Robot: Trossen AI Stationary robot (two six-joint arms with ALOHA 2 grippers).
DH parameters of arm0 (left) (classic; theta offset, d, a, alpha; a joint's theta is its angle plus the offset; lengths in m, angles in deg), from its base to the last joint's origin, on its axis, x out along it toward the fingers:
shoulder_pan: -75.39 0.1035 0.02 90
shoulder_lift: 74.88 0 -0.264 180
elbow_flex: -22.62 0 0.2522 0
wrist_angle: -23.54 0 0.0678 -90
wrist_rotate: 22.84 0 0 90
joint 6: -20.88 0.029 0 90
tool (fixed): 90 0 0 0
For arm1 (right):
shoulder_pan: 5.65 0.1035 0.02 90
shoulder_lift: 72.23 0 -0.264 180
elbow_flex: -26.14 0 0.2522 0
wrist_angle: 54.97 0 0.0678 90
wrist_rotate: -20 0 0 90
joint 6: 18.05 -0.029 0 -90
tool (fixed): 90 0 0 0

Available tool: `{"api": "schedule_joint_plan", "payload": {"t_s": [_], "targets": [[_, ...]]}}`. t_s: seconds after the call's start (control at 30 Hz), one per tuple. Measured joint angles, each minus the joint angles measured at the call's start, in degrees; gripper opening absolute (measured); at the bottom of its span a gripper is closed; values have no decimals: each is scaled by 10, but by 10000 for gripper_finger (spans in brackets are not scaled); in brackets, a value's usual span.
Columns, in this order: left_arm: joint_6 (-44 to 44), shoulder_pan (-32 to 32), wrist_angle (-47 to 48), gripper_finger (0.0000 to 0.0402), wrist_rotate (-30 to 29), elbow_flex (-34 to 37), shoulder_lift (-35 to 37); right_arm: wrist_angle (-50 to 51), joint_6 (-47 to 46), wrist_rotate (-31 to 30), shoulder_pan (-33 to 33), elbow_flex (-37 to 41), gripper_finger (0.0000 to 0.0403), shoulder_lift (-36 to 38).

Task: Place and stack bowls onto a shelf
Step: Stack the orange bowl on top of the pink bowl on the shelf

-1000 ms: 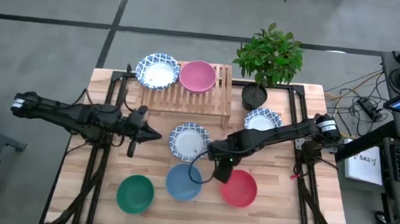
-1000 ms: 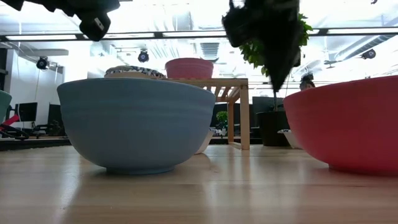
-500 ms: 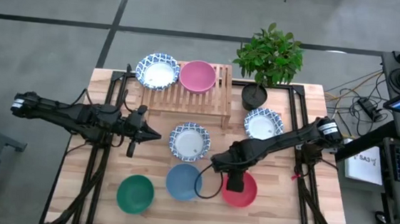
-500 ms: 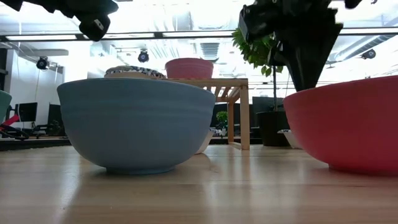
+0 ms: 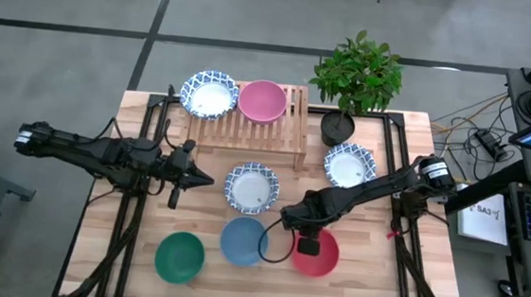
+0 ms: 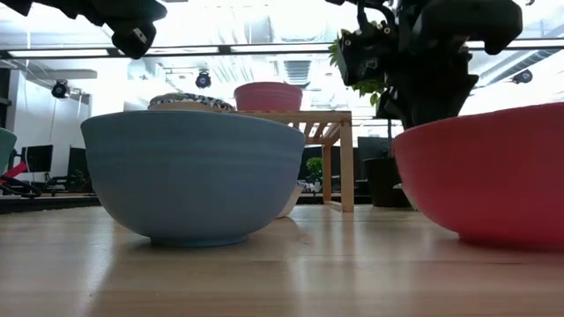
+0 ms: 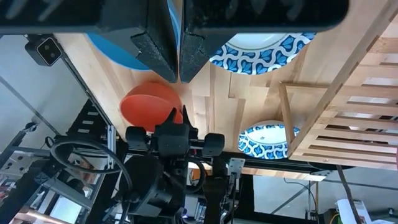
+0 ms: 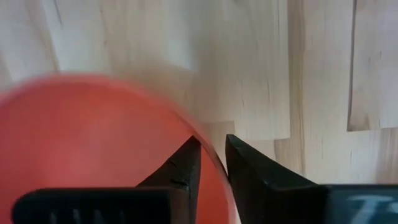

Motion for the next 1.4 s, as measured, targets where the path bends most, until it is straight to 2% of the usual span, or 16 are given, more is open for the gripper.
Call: {"api": "schedule_joint_plan", "payload": {"t_s": [0.17,0.23,0.5,0.67,0.8,0.97,1.1,1.4], "targets": [[-1,0,0,0,0,0,0,0,0,0,0,-3,18,0],[-2,0,0,0,0,0,0,-2,1,0,0,-5,12,0],[-4,0,-1,0,0,0,1,14,2,21,-2,-5,10,17],[-4,-1,3,0,0,1,11,12,-21,74,-15,-5,9,67],[0,-1,7,0,0,1,22,-20,-52,85,-30,-12,9,120],[14,-1,26,0,0,1,51,-106,-67,53,-66,-38,9,168],[29,-1,44,0,-12,1,87,-129,-59,-5,-101,-82,9,173],[42,0,97,0,-69,3,173,-129,6,-91,-179,-269,9,95]]}}
